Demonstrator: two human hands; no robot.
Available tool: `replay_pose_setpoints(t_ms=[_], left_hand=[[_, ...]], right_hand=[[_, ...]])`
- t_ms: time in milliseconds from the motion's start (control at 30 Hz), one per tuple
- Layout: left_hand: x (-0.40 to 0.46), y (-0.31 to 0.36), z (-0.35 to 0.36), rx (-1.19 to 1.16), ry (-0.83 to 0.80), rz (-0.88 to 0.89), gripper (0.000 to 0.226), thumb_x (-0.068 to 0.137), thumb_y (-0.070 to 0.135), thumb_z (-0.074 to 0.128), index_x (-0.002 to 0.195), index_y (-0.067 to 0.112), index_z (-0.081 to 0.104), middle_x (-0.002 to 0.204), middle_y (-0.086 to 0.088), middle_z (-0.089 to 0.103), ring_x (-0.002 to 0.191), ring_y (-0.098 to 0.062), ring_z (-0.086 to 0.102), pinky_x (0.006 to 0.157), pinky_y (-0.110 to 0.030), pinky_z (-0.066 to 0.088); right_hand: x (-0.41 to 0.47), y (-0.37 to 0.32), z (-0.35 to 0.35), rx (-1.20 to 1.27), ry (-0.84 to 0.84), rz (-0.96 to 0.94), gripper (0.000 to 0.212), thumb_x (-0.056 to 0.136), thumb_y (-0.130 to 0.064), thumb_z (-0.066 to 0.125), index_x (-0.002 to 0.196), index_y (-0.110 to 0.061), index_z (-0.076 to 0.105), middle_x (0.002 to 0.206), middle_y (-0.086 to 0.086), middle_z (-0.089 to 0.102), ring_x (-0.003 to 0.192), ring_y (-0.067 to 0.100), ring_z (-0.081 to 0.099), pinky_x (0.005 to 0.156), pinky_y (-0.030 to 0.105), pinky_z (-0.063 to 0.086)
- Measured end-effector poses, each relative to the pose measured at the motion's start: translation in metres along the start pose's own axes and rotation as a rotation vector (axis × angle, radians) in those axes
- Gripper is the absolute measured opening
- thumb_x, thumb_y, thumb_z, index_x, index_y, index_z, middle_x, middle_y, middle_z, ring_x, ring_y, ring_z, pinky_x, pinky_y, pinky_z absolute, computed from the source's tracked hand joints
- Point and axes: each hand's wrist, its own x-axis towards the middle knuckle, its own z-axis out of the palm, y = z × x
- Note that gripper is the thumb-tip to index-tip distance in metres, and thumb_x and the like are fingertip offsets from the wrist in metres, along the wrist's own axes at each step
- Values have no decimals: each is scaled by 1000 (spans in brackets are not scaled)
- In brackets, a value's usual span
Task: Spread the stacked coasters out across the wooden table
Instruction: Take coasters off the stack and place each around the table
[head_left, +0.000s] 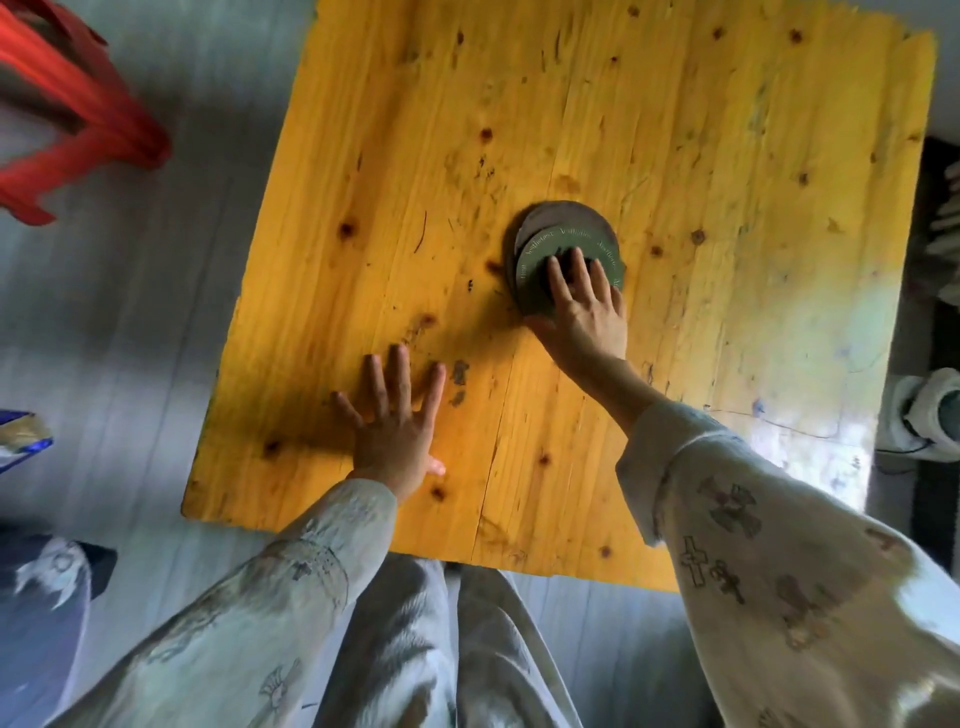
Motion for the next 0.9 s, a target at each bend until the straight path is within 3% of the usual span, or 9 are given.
replay_pose_setpoints(t_ms=[233, 433, 633, 800, 900], left_hand=[[-2, 1, -1, 10, -17, -7, 122, 64, 48, 70, 132, 32, -29, 148, -18, -29, 135, -43, -24, 100, -74, 2], [-1, 3, -2, 19, -22, -12, 121, 64, 49, 70, 134, 31, -27, 149, -18, -29, 135, -44, -24, 100, -74, 3], [-1, 4, -3, 21, -25, -26, 121, 64, 49, 70, 135, 31, -26, 149, -18, -28, 135, -43, -24, 101, -74, 4], [0, 4, -3, 10, -36, -37, 120, 64, 50, 69, 135, 32, -25, 149, -16, -30, 135, -42, -25, 101, -73, 2], [0, 3, -4, -9, -51, -43, 120, 65, 49, 69, 133, 34, -28, 148, -14, -32, 134, -40, -28, 101, -73, 0]], right_hand=[[-2, 7, -5, 6, -19, -49, 71, 90, -51, 44, 147, -21, 14, 159, 12, 10, 146, 33, 9, 116, 50, 18], [-4, 9, -6, -91, -31, -116, 68, 92, -37, 46, 147, -14, 14, 158, 18, 10, 144, 38, 12, 112, 55, 25], [-7, 10, -7, -249, -106, -198, 57, 99, -24, 25, 146, 0, 2, 154, 31, 5, 141, 50, 9, 110, 62, 24], [-17, 10, -9, -239, -89, -248, 47, 99, -7, 22, 140, 11, 13, 152, 34, 13, 140, 50, 14, 111, 56, 29], [-29, 9, -8, -202, -95, -208, 45, 98, -5, 26, 139, 11, 18, 152, 31, 17, 141, 46, 18, 103, 53, 38]])
